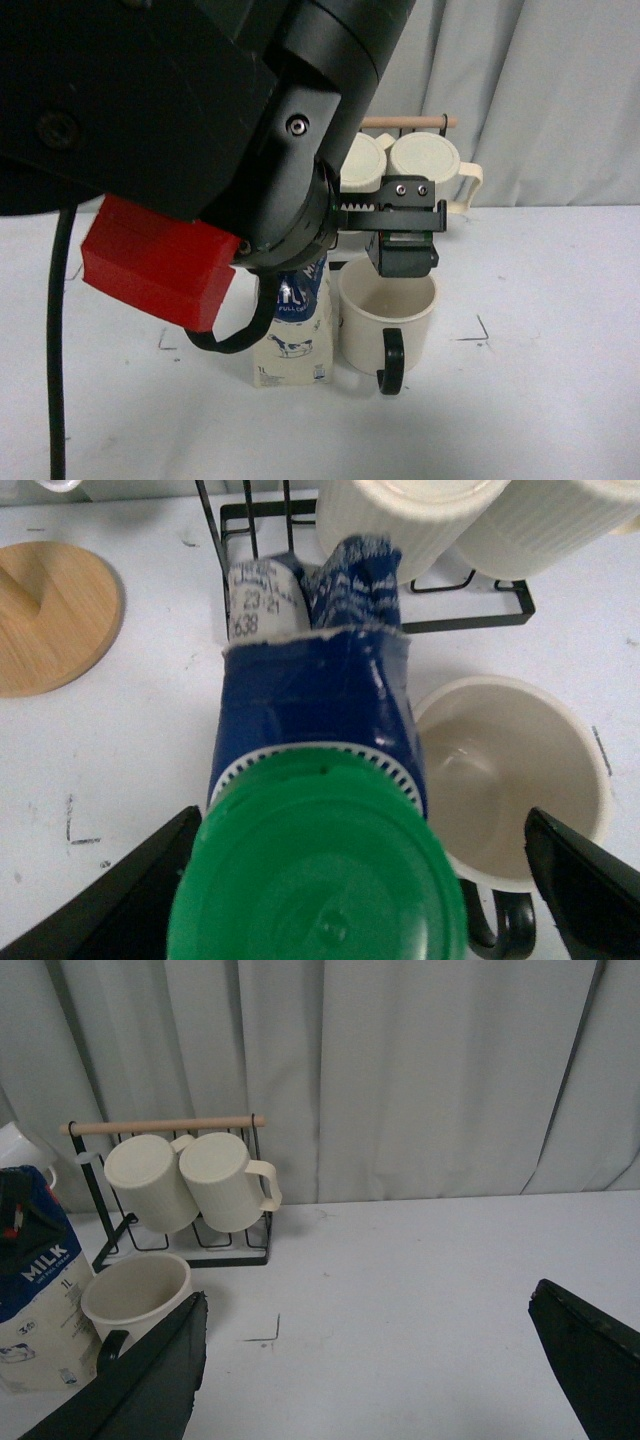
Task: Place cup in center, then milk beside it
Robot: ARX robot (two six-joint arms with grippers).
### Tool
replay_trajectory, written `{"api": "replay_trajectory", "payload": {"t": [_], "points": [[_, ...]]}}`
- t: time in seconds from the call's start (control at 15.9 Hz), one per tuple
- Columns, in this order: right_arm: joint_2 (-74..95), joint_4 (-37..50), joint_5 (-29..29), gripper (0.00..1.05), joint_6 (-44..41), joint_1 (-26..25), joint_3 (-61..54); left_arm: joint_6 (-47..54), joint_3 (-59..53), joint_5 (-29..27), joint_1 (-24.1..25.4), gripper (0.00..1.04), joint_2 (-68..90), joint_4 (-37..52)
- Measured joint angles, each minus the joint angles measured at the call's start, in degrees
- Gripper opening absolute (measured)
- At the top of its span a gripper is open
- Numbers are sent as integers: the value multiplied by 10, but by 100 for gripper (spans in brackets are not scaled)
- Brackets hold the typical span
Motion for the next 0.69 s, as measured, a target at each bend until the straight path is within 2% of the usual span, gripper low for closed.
{"api": "replay_trajectory", "payload": {"t": [0.38,0.56,0.69], "points": [[0,0,0,98,0,0,0,1,30,7,3,98,-55,-20],[0,0,0,98,0,0,0,14,2,22,30,98,-148,63],[0,0,0,98,0,0,0,37,-26,32,58,98,-222,67]]}}
